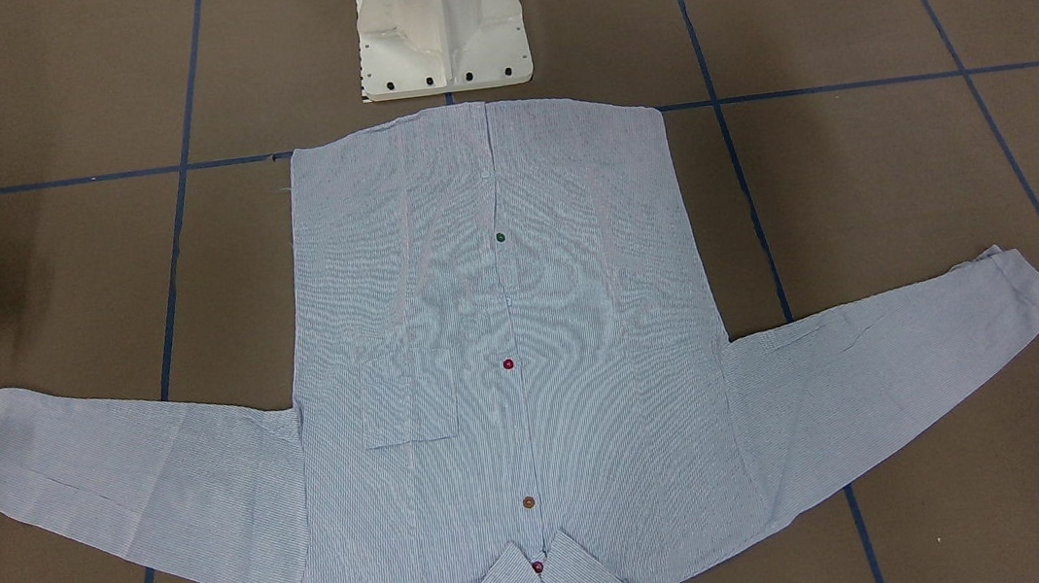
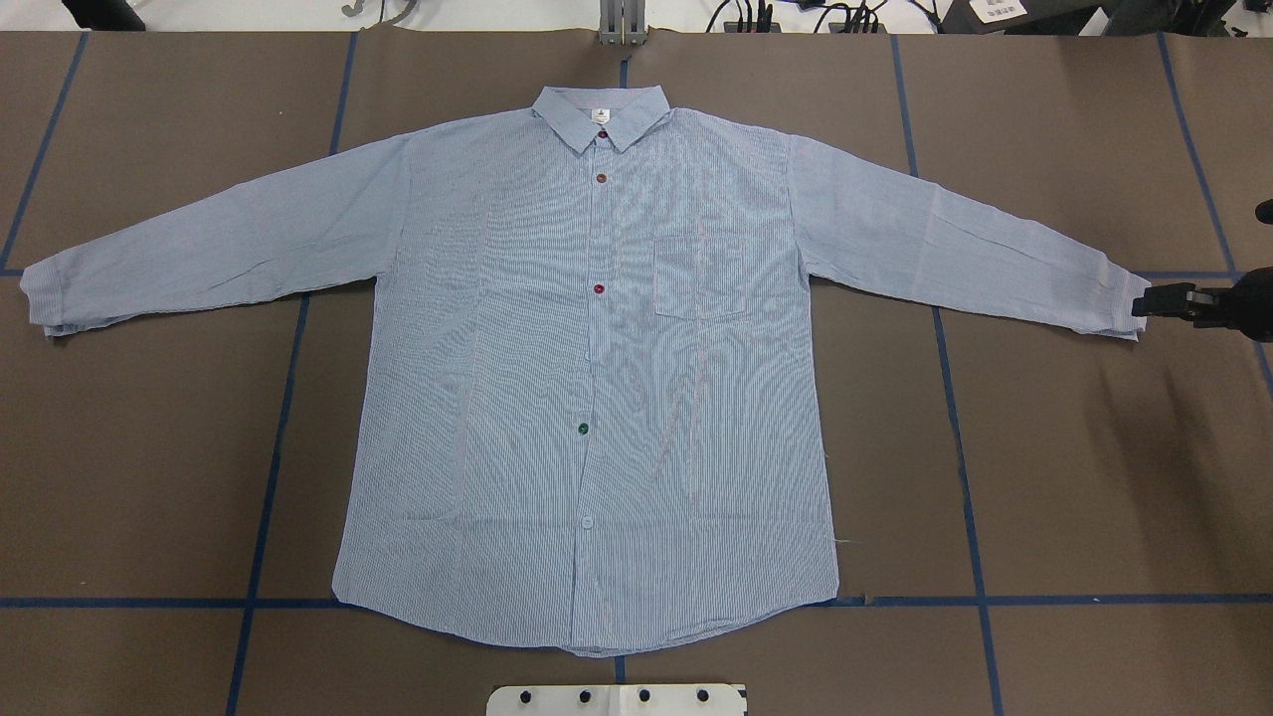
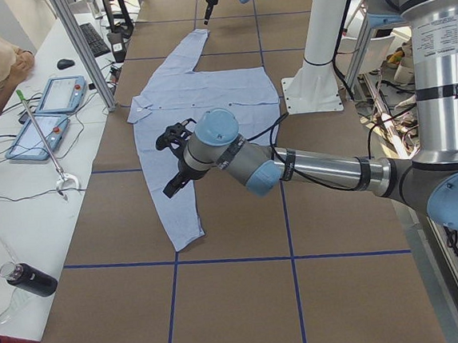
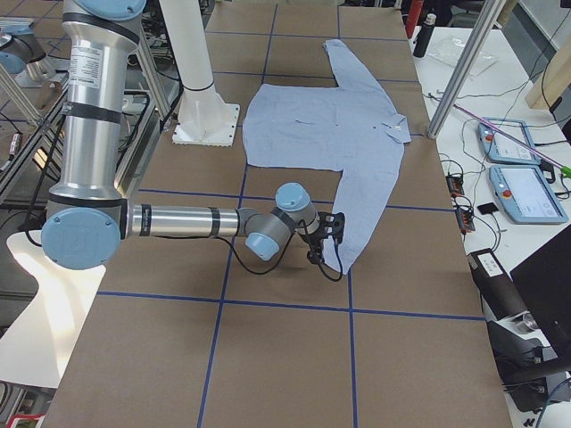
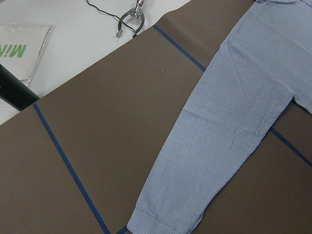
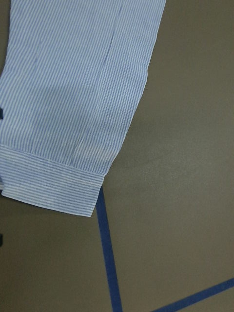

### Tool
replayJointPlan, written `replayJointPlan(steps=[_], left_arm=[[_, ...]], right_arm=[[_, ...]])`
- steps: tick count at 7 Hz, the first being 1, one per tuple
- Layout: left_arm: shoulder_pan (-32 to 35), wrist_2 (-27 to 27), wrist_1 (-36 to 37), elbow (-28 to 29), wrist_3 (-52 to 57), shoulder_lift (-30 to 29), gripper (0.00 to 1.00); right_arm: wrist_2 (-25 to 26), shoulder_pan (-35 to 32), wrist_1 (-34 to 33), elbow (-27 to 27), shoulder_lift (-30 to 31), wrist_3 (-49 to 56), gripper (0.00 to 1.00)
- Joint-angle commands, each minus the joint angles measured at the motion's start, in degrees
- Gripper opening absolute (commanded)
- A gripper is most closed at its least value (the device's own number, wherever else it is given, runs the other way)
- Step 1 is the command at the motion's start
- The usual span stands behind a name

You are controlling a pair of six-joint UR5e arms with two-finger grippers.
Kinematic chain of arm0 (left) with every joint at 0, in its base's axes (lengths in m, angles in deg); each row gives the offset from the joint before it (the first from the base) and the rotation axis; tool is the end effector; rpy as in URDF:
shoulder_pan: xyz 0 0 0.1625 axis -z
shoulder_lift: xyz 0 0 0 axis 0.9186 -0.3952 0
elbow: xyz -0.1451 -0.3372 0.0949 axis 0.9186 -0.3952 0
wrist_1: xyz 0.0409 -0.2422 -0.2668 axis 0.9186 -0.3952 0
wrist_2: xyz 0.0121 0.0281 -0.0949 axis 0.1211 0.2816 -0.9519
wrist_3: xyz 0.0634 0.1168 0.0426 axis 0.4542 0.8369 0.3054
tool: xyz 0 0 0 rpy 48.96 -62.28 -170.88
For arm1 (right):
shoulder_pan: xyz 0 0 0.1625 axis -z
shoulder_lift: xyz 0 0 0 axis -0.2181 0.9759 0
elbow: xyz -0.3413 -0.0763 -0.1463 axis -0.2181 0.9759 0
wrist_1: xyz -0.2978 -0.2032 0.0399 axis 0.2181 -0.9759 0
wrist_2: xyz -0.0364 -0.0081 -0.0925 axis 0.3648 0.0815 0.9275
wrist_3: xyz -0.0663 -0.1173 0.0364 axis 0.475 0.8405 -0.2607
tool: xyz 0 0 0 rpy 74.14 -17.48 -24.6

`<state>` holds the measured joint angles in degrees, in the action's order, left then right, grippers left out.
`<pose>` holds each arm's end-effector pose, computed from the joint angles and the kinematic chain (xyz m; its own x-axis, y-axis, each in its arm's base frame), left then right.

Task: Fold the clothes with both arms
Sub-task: 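Lower the right gripper onto the sleeve cuff nearest it and grasp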

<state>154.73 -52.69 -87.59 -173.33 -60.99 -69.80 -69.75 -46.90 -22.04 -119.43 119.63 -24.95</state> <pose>-0.0150 -0.4313 0.4773 0.6489 0.5977 -0.4709 -0.0916 0.6757 0.7315 -0.1624 -0.4266 0.5973 0.6314 0.1496 0.7609 -0.3679 0.9215 0.1241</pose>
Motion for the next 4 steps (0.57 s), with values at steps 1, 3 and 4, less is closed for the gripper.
replayJointPlan(steps=[1, 3, 4], left_arm=[[0.1, 0.0, 0.0, 0.0, 0.0, 0.0, 1.0], [0.0, 0.0, 0.0, 0.0, 0.2, 0.1, 1.0], [0.1, 0.0, 0.0, 0.1, 0.2, 0.1, 1.0]], right_arm=[[0.3, 1.1, 0.5, 1.1, -0.3, -0.3, 0.77], [0.3, 1.8, 0.5, 2.3, -0.5, -0.2, 0.7], [1.5, 2.5, 0.5, 2.6, -0.5, -0.2, 0.7]])
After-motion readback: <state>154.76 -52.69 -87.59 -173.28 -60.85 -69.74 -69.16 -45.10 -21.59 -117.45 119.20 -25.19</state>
